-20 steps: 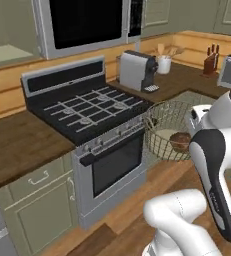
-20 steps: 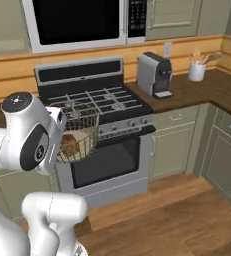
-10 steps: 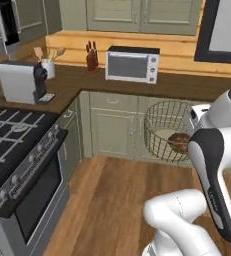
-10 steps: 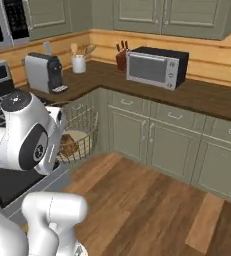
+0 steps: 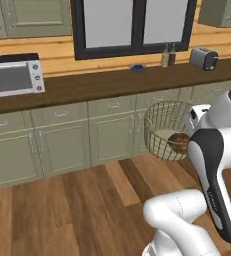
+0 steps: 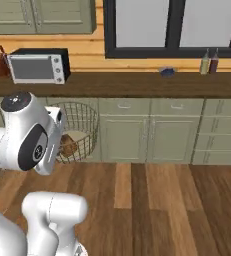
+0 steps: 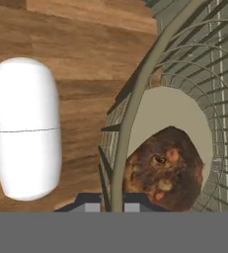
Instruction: Open the cabinet, pick up the bread from the cabinet and place it in the basket. Then move the basket to the dining counter.
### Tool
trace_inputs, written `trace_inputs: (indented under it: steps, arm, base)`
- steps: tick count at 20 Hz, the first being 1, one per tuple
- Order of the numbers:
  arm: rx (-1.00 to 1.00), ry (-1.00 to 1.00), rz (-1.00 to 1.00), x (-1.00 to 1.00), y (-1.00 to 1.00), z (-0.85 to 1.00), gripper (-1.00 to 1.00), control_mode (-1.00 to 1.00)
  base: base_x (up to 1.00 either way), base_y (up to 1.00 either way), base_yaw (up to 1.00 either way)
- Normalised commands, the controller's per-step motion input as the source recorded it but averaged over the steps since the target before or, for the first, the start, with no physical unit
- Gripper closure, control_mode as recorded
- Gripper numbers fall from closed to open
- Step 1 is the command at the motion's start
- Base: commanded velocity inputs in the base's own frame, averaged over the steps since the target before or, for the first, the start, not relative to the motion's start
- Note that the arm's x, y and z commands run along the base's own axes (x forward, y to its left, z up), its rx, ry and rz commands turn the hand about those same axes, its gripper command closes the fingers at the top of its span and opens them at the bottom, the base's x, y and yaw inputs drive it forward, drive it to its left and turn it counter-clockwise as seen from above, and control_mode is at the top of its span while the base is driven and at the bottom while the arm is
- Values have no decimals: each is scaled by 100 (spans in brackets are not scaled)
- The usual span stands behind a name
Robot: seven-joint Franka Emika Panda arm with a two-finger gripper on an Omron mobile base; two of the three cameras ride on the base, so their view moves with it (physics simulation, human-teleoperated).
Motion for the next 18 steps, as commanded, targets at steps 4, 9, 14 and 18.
trace_inputs:
  steps: [4, 9, 14, 18]
  arm:
    - [0, 0, 0, 0, 0, 0, 100, 100]
    - [0, 0, 0, 0, 0, 0, 100, 100]
    - [0, 0, 0, 0, 0, 0, 100, 100]
    - [0, 0, 0, 0, 0, 0, 100, 100]
  base:
    - [0, -54, -83]
    - [0, -48, -84]
    - [0, -40, -86]
    - [0, -32, -88]
